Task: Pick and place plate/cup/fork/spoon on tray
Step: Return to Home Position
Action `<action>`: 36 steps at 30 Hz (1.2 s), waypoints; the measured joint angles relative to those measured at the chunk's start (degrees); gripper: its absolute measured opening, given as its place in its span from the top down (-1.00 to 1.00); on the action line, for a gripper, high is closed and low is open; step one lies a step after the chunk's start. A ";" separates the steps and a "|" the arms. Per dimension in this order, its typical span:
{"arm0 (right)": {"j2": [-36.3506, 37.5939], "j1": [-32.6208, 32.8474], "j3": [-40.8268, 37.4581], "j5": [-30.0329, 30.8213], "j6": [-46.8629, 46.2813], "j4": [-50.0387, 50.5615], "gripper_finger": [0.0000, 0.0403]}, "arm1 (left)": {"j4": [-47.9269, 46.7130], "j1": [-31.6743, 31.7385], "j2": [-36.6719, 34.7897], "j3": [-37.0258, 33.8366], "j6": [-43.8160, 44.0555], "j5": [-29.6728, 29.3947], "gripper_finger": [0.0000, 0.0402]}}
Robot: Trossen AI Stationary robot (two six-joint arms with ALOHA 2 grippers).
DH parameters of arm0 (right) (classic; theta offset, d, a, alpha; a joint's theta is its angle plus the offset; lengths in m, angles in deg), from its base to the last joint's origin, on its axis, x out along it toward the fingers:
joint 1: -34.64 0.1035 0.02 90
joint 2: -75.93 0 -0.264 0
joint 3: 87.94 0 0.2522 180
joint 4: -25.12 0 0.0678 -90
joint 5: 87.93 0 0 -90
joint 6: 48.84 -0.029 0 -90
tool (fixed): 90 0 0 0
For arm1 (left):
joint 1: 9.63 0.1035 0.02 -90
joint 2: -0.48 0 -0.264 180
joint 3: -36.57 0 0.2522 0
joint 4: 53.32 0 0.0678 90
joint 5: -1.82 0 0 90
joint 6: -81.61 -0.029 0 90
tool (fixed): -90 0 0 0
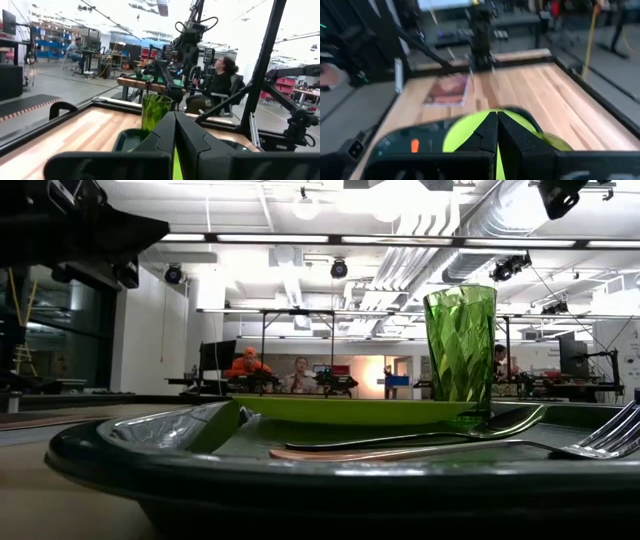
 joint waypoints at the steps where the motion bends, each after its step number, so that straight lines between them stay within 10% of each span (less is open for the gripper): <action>1: 1.12 -0.21 -1.24 -0.52 1.21 -2.25 1.00 | -0.14 0.00 0.00 0.00 0.25 0.01 1.00; 20: 11.11 -23.89 -25.14 -26.99 10.33 -30.91 1.00 | -1.74 0.00 0.04 0.00 2.41 0.08 0.99; 36: 25.25 -24.28 -31.24 -26.35 7.21 -24.71 1.00 | -1.74 0.00 0.04 0.00 2.39 0.07 0.98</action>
